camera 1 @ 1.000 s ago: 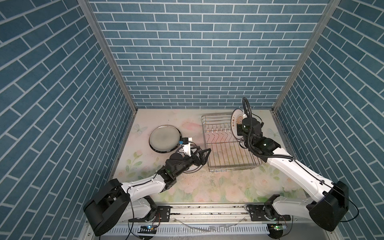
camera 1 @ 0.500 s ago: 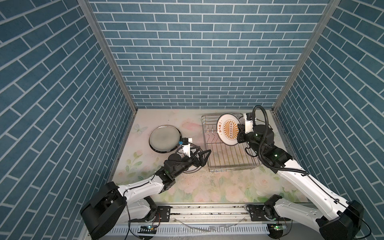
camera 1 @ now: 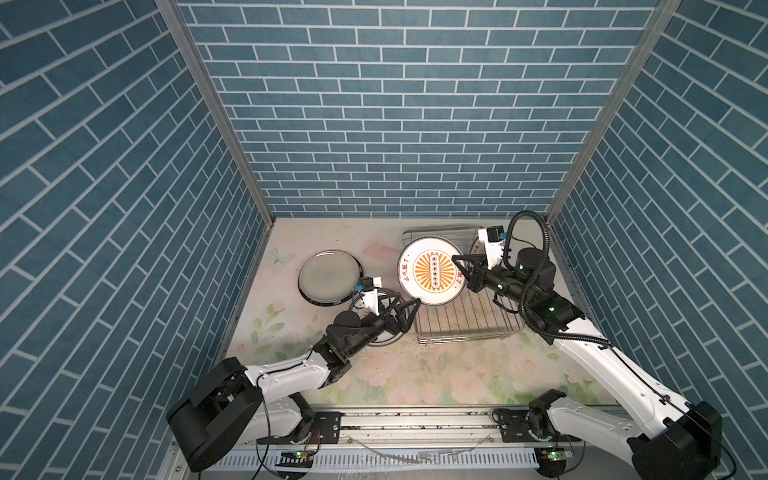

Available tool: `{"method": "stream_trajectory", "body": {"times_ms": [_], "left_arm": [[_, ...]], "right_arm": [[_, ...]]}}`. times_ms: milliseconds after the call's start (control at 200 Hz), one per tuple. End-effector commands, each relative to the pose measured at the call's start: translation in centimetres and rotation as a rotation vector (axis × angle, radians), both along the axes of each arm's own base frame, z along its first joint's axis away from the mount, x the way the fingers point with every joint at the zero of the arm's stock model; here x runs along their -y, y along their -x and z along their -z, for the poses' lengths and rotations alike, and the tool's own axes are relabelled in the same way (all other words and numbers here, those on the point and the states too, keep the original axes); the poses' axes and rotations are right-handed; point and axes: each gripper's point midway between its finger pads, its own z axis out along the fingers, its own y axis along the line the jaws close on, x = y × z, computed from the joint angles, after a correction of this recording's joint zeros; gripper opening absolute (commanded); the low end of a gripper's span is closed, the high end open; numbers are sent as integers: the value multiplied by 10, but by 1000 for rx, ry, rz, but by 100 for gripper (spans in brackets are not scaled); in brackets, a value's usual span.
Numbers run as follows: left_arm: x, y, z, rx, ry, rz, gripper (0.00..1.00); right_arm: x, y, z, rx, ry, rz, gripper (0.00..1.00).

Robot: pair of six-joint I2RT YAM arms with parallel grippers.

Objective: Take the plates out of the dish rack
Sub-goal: 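Lift the cream plate out of the rack with the right gripper toward the left gripper, then close the left gripper on the cream plate rim held by the right gripper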

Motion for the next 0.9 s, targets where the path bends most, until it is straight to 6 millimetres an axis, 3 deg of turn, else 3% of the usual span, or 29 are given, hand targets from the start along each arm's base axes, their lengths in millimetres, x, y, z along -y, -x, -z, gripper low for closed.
{"method": "stream_trajectory", "body": {"times_ms": [0, 130, 330, 520, 675, 760, 850, 895], "left_arm": [[5, 5, -16, 22, 87, 37, 97], [5, 5, -19, 25, 140, 45, 90], [8, 1, -17, 8, 117, 35, 89], [5, -1, -12, -21, 103, 13, 77], [1, 0, -5, -54, 99, -5, 56], [-3, 0, -2, -66, 100, -22, 53], [-3, 2, -3, -73, 95, -19, 40], [-2, 3, -3, -78, 92, -15, 39]], "right_arm": [[-7, 11, -11, 8, -79, -70, 0], [-12, 19, -5, -5, -104, -122, 0], [-6, 20, 6, -12, -92, -95, 0], [-1, 26, 9, -17, -118, -89, 0], [-3, 28, 13, -35, -126, -108, 0], [-2, 26, 19, -43, -117, -89, 0], [1, 24, 21, -43, -108, -68, 0], [2, 24, 21, -41, -106, -64, 0]]}}
